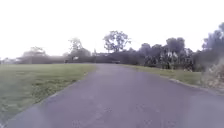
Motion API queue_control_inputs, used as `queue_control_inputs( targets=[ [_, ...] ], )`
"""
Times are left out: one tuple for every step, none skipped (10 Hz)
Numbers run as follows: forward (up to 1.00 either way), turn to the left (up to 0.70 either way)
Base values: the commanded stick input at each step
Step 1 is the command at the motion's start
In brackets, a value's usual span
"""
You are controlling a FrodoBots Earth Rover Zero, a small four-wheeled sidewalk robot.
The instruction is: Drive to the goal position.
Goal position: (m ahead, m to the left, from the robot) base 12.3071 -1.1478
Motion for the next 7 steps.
queue_control_inputs(
  targets=[
    [0.70,0.00],
    [0.70,0.00],
    [0.70,0.00],
    [0.70,0.00],
    [0.70,0.00],
    [0.70,0.00],
    [0.70,0.00]
  ],
)
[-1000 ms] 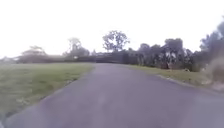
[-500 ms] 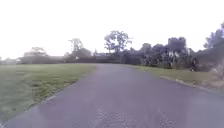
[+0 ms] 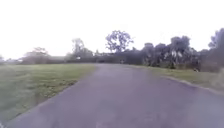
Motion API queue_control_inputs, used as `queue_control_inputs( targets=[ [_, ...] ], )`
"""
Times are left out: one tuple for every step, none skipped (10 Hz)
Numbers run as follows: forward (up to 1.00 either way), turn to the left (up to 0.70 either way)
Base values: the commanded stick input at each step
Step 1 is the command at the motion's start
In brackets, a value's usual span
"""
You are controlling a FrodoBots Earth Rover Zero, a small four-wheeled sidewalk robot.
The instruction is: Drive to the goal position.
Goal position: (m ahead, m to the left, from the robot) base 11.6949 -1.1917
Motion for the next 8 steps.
queue_control_inputs(
  targets=[
    [0.70,0.00],
    [0.70,0.00],
    [0.70,0.00],
    [0.70,0.00],
    [0.70,0.00],
    [0.70,0.00],
    [0.70,0.00],
    [0.70,-0.08]
  ],
)
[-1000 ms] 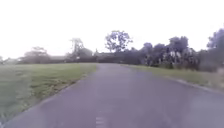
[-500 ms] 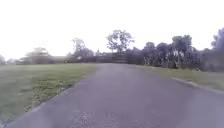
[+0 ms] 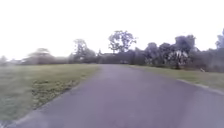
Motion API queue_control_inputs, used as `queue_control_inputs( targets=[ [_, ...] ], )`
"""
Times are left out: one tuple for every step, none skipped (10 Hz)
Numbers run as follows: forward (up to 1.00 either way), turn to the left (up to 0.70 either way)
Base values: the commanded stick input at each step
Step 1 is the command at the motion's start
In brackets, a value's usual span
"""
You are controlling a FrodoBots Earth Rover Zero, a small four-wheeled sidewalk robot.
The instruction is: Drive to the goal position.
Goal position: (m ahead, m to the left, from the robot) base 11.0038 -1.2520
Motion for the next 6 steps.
queue_control_inputs(
  targets=[
    [0.70,-0.15],
    [0.70,-0.35],
    [0.70,-0.35],
    [0.70,-0.35],
    [0.70,0.00],
    [0.70,0.00]
  ],
)
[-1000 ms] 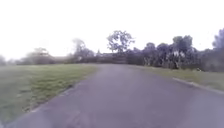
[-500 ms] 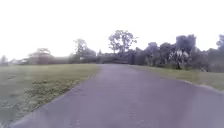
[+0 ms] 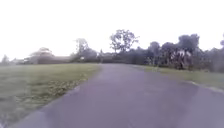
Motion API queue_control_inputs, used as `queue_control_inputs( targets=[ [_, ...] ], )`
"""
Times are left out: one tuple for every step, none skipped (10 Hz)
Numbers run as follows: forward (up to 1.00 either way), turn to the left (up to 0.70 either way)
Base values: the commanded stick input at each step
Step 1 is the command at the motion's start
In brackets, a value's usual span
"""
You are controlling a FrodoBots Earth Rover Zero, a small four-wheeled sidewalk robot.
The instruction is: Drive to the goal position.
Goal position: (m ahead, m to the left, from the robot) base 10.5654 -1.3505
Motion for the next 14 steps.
queue_control_inputs(
  targets=[
    [0.70,0.00],
    [0.70,0.00],
    [0.70,0.00],
    [0.70,0.00],
    [0.70,0.00],
    [0.70,0.00],
    [0.70,0.00],
    [0.70,0.00],
    [0.70,0.00],
    [0.70,0.00],
    [0.70,-0.02],
    [0.70,-0.09],
    [0.70,-0.17],
    [0.70,-0.35]
  ],
)
